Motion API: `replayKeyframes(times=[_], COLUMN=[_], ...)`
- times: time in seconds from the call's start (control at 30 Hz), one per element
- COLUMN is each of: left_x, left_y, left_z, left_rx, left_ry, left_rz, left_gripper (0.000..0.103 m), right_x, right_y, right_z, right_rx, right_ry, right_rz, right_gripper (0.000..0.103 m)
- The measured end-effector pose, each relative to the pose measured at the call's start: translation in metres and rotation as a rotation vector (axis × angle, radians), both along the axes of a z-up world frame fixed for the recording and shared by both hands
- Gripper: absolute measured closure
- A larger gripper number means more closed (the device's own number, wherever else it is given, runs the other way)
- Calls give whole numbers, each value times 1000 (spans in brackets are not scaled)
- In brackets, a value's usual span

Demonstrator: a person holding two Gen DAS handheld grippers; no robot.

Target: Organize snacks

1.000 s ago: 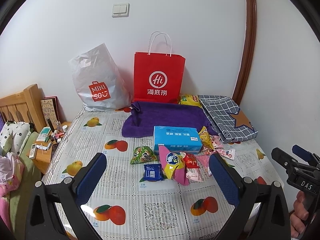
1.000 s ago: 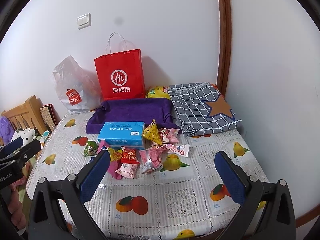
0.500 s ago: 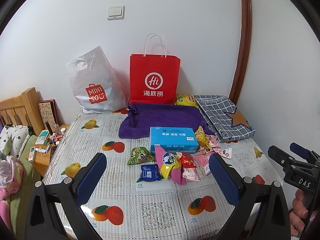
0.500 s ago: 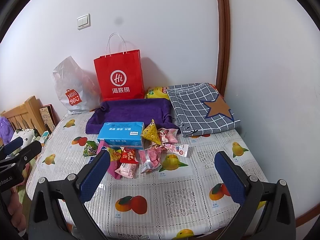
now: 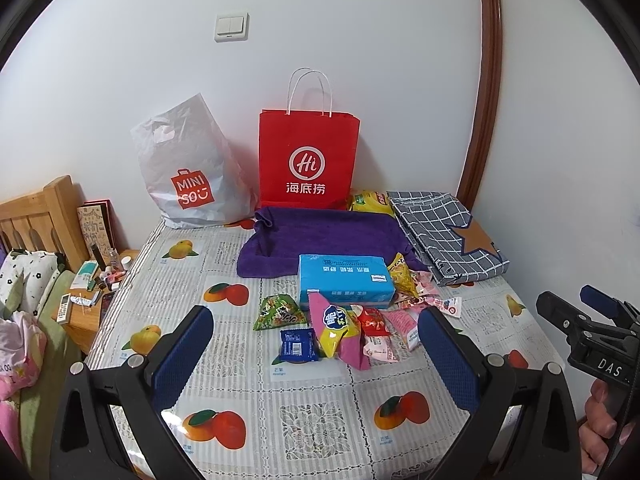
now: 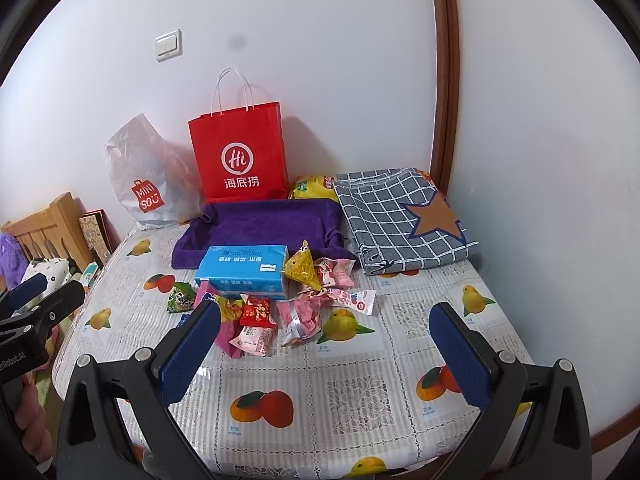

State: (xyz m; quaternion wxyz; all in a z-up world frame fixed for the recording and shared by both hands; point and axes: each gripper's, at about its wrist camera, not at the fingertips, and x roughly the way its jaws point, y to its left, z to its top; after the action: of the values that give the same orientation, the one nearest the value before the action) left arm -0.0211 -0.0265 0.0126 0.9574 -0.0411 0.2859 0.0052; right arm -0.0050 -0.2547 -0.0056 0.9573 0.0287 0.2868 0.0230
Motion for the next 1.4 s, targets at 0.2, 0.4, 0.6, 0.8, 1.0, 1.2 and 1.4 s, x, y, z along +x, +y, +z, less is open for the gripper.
replayKeyframes(times=[0.2, 0.4, 0.6, 0.8, 1.0, 1.2, 1.4], left_x=[0, 0, 1, 0, 0, 8, 28], left_y=[-1, -1, -1, 4, 9, 18, 34], left_z=[1, 4, 6, 8, 7, -5, -33], left_rx=[0, 1, 0, -6, -10, -2, -12], left_ry=[-2, -6, -9, -18, -30, -16, 33], left_rz=[1, 4, 4, 9, 18, 37, 69], left_gripper=[0, 0, 0, 0, 0, 0, 0], right_x=[0, -1, -1, -2, 0, 10, 40], right_y=[-1, 0, 1, 3, 5, 9, 19], right_z=[0, 1, 2, 3, 4, -6, -39], right_rx=[0, -1, -4, -13, -8, -11, -87], right_ry=[1, -1, -5, -7, -11, -1, 76], right_rz=[0, 1, -1, 4, 18, 34, 24], right_gripper=[1, 1, 1, 1, 1, 1, 0])
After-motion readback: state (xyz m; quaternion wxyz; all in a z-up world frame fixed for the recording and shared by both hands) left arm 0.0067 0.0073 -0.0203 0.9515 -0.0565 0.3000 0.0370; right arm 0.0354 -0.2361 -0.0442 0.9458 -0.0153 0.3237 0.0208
